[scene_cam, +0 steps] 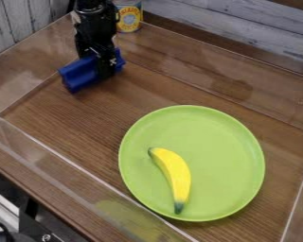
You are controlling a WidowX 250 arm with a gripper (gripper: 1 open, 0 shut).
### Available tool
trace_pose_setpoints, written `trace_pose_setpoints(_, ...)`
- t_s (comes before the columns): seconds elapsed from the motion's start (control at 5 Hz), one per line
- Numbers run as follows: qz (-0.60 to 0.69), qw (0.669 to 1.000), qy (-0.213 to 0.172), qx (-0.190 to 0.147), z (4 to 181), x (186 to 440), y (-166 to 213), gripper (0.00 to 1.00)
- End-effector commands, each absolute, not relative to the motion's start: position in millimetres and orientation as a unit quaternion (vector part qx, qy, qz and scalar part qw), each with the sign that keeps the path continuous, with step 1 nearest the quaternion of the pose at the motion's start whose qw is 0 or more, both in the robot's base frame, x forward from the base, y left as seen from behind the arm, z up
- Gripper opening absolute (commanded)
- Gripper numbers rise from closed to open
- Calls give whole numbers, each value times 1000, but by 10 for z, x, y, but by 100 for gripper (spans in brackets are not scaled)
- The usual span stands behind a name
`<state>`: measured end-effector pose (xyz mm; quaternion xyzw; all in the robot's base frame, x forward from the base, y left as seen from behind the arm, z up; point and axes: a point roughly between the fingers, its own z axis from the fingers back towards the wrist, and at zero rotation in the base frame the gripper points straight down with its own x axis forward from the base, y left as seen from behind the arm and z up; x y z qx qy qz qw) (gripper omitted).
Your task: Put the blue object in the green plate
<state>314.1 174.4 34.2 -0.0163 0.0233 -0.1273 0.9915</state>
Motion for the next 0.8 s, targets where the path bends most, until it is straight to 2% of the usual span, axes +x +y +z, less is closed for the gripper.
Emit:
trace_pose_setpoints(0.0,-119,993,0,-3,505,3214,1835,100)
trace_pose_setpoints(0.2,-118,993,0,-4,470,3229,1816,0)
trace_pose_setpoints(0.6,-114,993,-1,-4,422,3253,1776,0)
